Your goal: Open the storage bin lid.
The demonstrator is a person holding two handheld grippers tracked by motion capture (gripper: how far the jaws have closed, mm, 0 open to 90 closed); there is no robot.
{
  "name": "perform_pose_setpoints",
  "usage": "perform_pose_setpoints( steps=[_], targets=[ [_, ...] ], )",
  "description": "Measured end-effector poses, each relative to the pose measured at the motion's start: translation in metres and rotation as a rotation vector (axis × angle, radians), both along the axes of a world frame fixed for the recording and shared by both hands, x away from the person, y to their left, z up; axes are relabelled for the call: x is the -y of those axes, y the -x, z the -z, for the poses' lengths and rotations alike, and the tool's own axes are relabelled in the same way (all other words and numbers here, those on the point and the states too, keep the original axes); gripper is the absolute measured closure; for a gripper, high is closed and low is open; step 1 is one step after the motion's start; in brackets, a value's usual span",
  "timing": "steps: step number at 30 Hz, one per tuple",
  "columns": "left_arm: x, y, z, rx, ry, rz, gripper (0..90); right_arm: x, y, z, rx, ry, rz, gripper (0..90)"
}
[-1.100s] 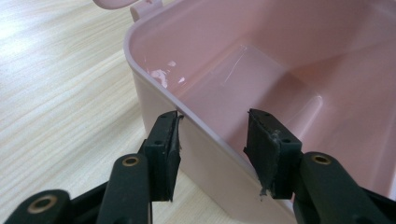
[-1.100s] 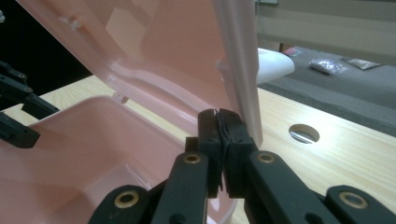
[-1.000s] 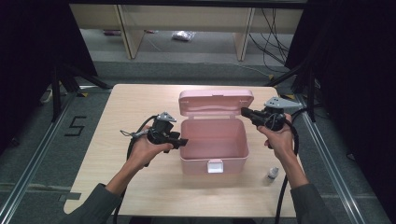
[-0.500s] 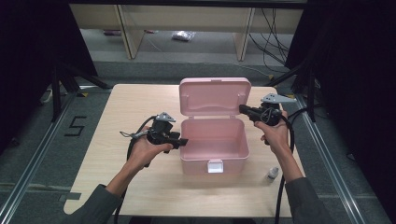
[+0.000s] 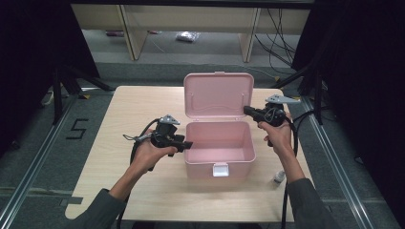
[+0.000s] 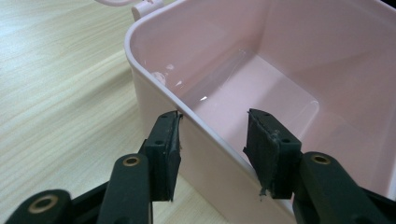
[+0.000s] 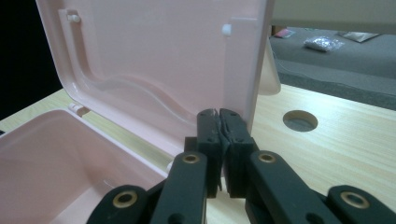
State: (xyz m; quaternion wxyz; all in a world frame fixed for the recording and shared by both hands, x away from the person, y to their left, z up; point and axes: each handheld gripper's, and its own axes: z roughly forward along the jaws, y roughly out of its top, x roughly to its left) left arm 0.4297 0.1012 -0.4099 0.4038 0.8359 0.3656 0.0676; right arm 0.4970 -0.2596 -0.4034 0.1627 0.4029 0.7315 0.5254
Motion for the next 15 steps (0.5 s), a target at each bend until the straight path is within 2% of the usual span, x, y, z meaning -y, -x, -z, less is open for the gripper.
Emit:
perform_pose_setpoints(
  steps=[3,4,5,6,7,9,10,11,12,13,14,15],
  targets=[
    [0.0,-0.0003,0.0015,0.005,0.02,-0.005,54.6,0.0005,-0.0034,0.0027,0.023,0.011,-0.005,87.8],
    [-0.0001,-0.0004,0.0018,0.006,0.023,-0.005,54.5,-0.0012,-0.0025,0.0025,0.003,0.004,0.009,87.7],
    [-0.0005,-0.0004,0.0019,0.006,0.023,-0.005,54.6,-0.0001,-0.0045,0.003,0.038,0.032,0.008,87.7],
    [-0.001,-0.0005,0.0019,0.0,0.023,-0.007,54.6,-0.0014,-0.0055,0.0042,0.033,0.021,0.003,87.5],
    [-0.0009,0.0,0.0022,0.001,0.03,-0.011,54.6,-0.0014,-0.0062,0.0045,0.045,0.035,0.012,87.3],
    [-0.0018,0.0,0.0027,0.001,0.035,-0.007,54.6,-0.0037,-0.0056,0.0051,0.009,0.011,0.012,86.7],
    [-0.0022,0.0,0.0035,0.0,0.046,-0.012,54.6,-0.0039,-0.0062,0.0049,0.009,0.017,0.018,86.4],
    [-0.0033,-0.0002,0.0037,-0.002,0.046,-0.004,54.6,-0.0029,-0.0083,0.0052,0.03,0.044,0.014,86.2],
    [-0.0022,0.0006,0.0051,-0.003,0.075,-0.024,54.6,-0.0033,-0.0088,0.0055,0.031,0.043,0.012,85.9],
    [-0.0028,0.0006,0.0056,-0.006,0.082,-0.024,54.6,-0.0052,-0.0079,0.0055,0.01,0.029,0.02,85.5],
    [-0.0045,0.0003,0.0056,-0.005,0.071,-0.011,54.6,-0.0056,-0.0081,0.0053,0.001,0.03,0.016,85.0],
    [-0.0033,0.0007,0.0067,-0.004,0.095,-0.028,54.6,-0.0054,-0.0085,0.0046,0.008,0.051,0.018,84.2]
  ],
)
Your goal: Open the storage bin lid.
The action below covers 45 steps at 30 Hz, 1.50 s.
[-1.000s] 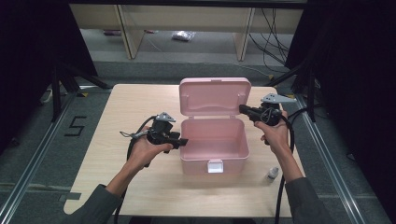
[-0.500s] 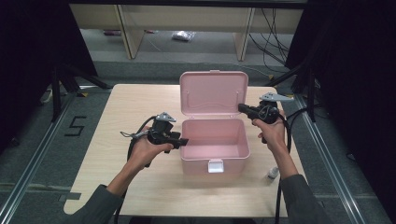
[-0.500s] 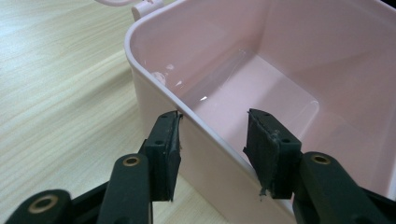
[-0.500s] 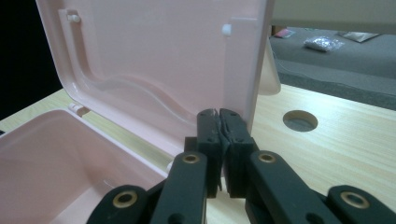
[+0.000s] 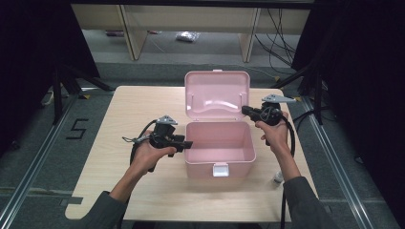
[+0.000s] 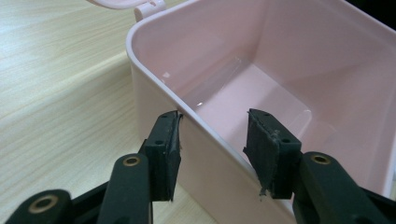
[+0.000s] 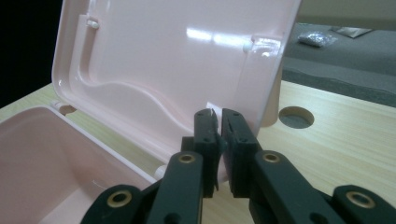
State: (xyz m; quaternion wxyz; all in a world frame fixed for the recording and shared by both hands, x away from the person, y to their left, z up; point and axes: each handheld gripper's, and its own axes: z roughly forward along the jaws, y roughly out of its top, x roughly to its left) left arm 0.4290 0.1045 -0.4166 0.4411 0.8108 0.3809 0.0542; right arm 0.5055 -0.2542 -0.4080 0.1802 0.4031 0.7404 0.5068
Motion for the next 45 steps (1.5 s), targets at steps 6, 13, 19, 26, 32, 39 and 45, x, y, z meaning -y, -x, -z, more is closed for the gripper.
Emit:
perform_pose_setpoints(
  steps=[6,13,19,26,32,39,45],
  targets=[
    [0.0,0.0,0.0,-0.003,0.0,-0.002,54.4,-0.005,0.003,0.001,0.007,0.053,0.006,78.4],
    [0.0,0.0,0.0,-0.003,-0.02,0.007,53.3,0.005,0.007,-0.002,0.017,0.071,0.022,75.4],
    [0.003,0.001,0.0,-0.01,-0.01,0.005,52.8,0.008,0.018,-0.007,0.02,0.098,0.008,71.4],
    [0.003,0.002,0.001,-0.006,-0.007,-0.002,52.9,0.01,0.033,-0.016,0.042,0.148,-0.001,68.9],
    [0.003,0.002,0.001,-0.006,-0.008,-0.001,52.9,0.014,0.046,-0.015,-0.005,0.16,-0.001,64.2],
    [0.003,0.002,0.001,-0.006,-0.008,0.0,52.8,0.031,0.062,-0.013,-0.026,0.169,0.048,53.9],
    [0.003,0.003,0.0,-0.001,-0.01,-0.003,53.0,0.043,0.082,-0.013,-0.04,0.19,0.046,48.4]
  ],
)
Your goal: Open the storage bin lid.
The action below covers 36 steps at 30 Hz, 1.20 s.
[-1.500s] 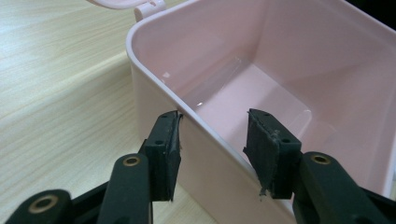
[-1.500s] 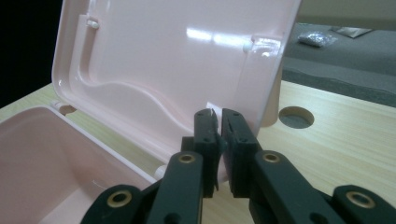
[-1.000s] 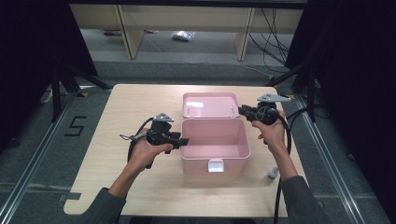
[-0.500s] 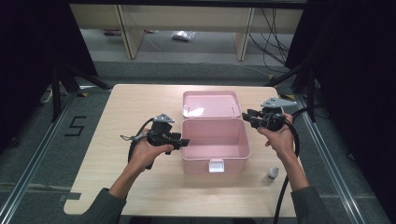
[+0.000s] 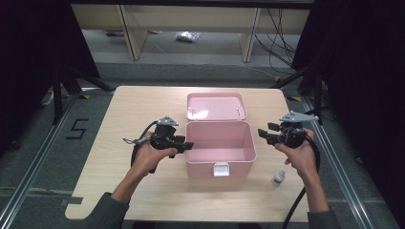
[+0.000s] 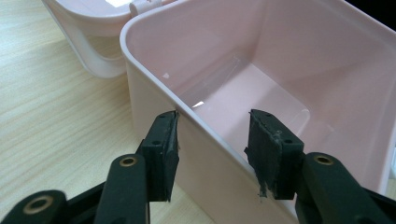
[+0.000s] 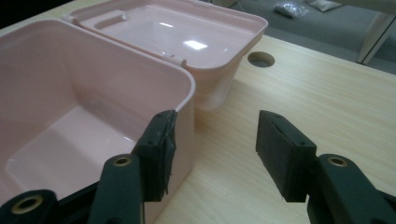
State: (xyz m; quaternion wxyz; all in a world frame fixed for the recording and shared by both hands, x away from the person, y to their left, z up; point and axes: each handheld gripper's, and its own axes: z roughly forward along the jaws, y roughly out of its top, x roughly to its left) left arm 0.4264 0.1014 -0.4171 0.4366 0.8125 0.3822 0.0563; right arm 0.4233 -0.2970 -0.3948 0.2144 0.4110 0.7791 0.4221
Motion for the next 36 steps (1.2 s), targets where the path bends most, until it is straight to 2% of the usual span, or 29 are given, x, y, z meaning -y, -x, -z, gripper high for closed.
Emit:
perform_pose_setpoints(
  steps=[1,2,4,6,8,11,12,13,14,15,18,19,20,21,22,23,24,25,27,28,33,34,36],
  targets=[
    [0.0,0.0,0.0,-0.001,0.0,0.0,52.9,0.001,0.001,0.0,0.004,0.007,-0.007,48.2],
    [0.0,0.0,0.0,0.0,0.0,0.0,52.9,0.001,0.004,-0.001,-0.017,0.021,-0.011,48.0],
    [0.0,0.0,0.0,0.0,0.001,0.0,53.0,0.001,0.009,-0.001,-0.027,0.027,0.014,47.8],
    [0.0,0.0,0.0,0.0,0.001,0.0,52.9,0.004,0.012,0.0,-0.03,0.083,0.005,47.2],
    [0.0,0.0,0.0,0.0,0.003,0.001,52.9,0.005,0.017,0.003,-0.062,0.092,0.025,46.5],
    [0.0,0.0,0.0,-0.005,0.005,0.003,52.9,0.008,0.021,0.008,-0.073,0.115,0.024,45.7],
    [0.0,0.0,0.0,-0.005,0.004,0.003,53.0,0.008,0.024,0.008,-0.097,0.112,0.036,45.5],
    [0.0,0.0,0.0,-0.005,0.001,0.003,53.0,0.011,0.023,0.01,-0.065,0.145,0.004,45.3],
    [0.0,0.0,0.0,-0.003,0.001,0.002,53.0,0.009,0.027,0.01,-0.102,0.131,0.029,45.0],
    [0.0,0.0,0.0,-0.003,0.0,0.002,53.0,0.01,0.027,0.011,-0.089,0.147,0.013,44.8],
    [0.0,0.0,0.0,0.0,0.002,-0.001,53.1,0.006,0.034,0.01,-0.132,0.158,0.029,44.2],
    [0.0,0.0,0.0,0.0,0.002,-0.001,53.1,0.007,0.036,0.01,-0.133,0.179,0.022,44.0],
    [0.0,0.0,0.0,-0.001,0.004,-0.001,53.1,0.008,0.036,0.011,-0.113,0.197,0.014,43.9],
    [0.0,0.0,0.0,-0.003,0.004,0.001,53.0,0.007,0.039,0.011,-0.143,0.187,0.018,43.7],
    [0.0,0.0,0.0,-0.001,0.003,0.001,53.0,0.008,0.041,0.012,-0.137,0.201,0.011,43.7],
    [0.0,0.0,0.0,0.0,0.002,0.0,53.0,0.009,0.043,0.012,-0.158,0.193,0.021,43.6],
    [0.0,0.0,0.0,-0.002,0.003,0.0,53.1,0.011,0.044,0.014,-0.148,0.199,0.011,43.2],
    [0.0,0.0,0.0,-0.001,0.003,-0.001,53.0,0.012,0.047,0.013,-0.175,0.187,0.018,42.7],
    [0.0,0.0,0.0,0.0,0.002,0.0,53.1,0.014,0.049,0.013,-0.185,0.197,0.018,41.9],
    [0.0,0.0,0.0,0.0,0.003,-0.001,53.0,0.016,0.049,0.014,-0.172,0.213,0.006,41.8],
    [0.0,0.001,0.0,0.003,0.004,-0.003,53.0,0.015,0.056,0.01,-0.2,0.21,-0.003,40.1],
    [-0.001,0.0,0.0,0.005,-0.016,0.014,53.1,0.016,0.056,0.011,-0.19,0.229,-0.013,39.6],
    [-0.001,0.001,0.0,0.006,-0.015,0.01,53.0,0.016,0.058,0.011,-0.199,0.254,-0.025,38.1]
  ],
)
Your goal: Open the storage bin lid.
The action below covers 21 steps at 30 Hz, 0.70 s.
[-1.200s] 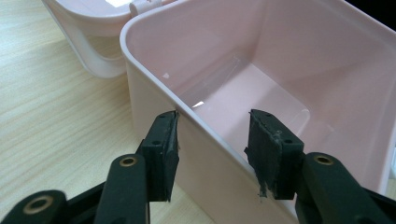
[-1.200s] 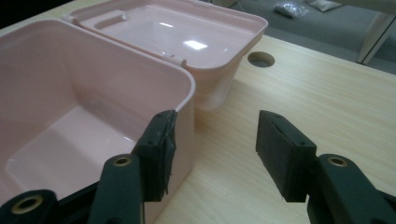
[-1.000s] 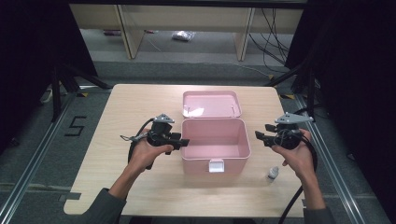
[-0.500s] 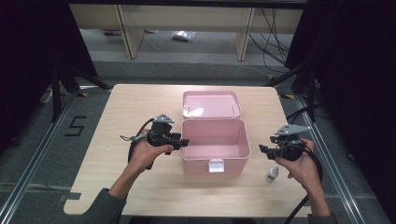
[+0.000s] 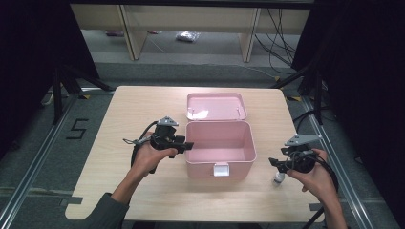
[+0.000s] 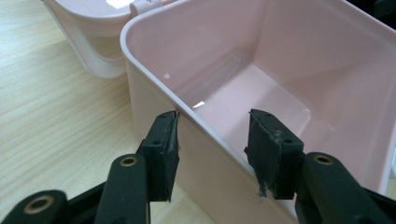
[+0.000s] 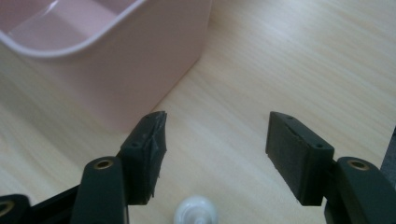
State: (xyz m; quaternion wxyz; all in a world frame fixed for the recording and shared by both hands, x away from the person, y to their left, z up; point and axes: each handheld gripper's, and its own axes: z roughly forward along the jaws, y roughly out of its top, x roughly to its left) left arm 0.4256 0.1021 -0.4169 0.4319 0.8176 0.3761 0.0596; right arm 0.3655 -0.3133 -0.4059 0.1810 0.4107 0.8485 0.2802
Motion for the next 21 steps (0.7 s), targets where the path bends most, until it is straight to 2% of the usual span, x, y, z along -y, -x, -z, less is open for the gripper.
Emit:
perform_pose_setpoints(
  steps=[1,2,3,5,10,15,18,21],
  targets=[
    [0.0,0.0,0.0,0.0,-0.001,0.0,53.0,-0.001,0.002,0.001,-0.018,0.018,-0.008,37.7],
    [0.001,0.0,0.0,0.0,0.009,-0.008,53.0,-0.003,0.004,0.003,-0.04,-0.004,0.009,37.5],
    [0.001,0.001,0.0,0.001,0.013,-0.013,53.0,-0.003,0.005,0.003,-0.066,0.012,0.004,37.0],
    [0.002,0.001,0.0,0.0,0.014,-0.013,53.0,-0.003,0.006,0.007,-0.066,0.035,-0.018,35.7],
    [0.002,0.001,0.0,0.001,0.011,-0.014,52.9,-0.001,0.007,0.01,-0.133,0.08,-0.031,34.8],
    [0.002,0.001,0.0,0.003,0.009,-0.014,52.8,0.0,0.007,0.015,-0.189,0.103,-0.012,34.3],
    [0.002,0.001,0.0,0.004,0.008,-0.013,52.7,0.0,0.006,0.017,-0.195,0.134,-0.006,34.4],
    [0.002,0.001,0.0,0.004,0.007,-0.013,52.7,-0.002,0.008,0.02,-0.232,0.128,-0.01,34.8]
  ],
)
